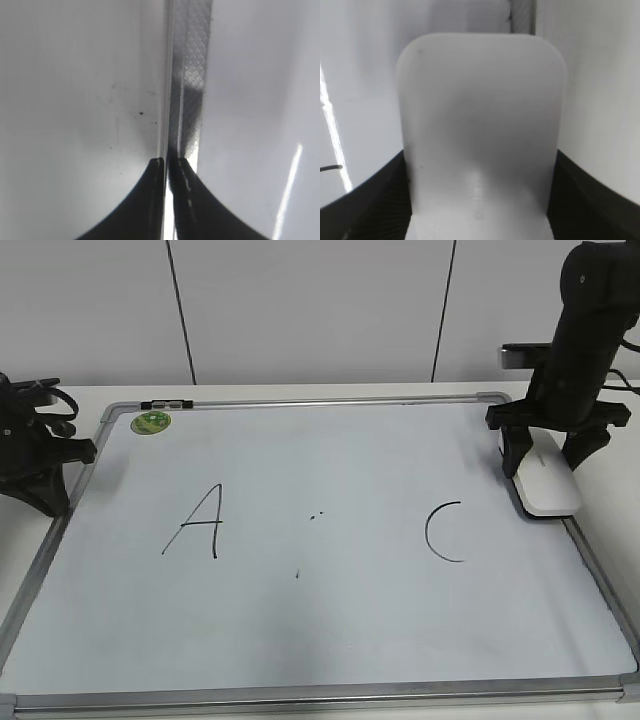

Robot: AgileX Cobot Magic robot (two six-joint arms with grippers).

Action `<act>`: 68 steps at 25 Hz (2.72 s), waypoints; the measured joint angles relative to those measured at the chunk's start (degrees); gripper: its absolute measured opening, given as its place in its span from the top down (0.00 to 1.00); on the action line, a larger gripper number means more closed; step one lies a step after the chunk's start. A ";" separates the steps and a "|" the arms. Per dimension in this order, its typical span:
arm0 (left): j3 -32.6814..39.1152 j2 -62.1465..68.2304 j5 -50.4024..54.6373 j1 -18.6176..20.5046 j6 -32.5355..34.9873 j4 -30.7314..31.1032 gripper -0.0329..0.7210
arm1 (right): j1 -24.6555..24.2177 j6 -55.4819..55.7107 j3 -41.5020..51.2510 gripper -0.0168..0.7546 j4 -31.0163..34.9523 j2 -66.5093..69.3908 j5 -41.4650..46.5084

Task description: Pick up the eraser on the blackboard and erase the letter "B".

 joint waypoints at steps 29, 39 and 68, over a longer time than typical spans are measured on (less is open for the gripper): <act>0.00 0.00 0.13 0.00 0.00 0.00 0.91 | 0.00 -1.43 0.11 0.29 0.41 2.42 -0.35; 0.00 0.00 0.13 0.00 0.00 0.00 0.91 | 0.00 -1.43 0.11 0.29 0.73 2.42 -0.35; -0.58 -7.30 2.50 0.00 0.00 1.51 0.38 | 0.00 0.69 -2.24 0.12 0.54 -5.67 -0.35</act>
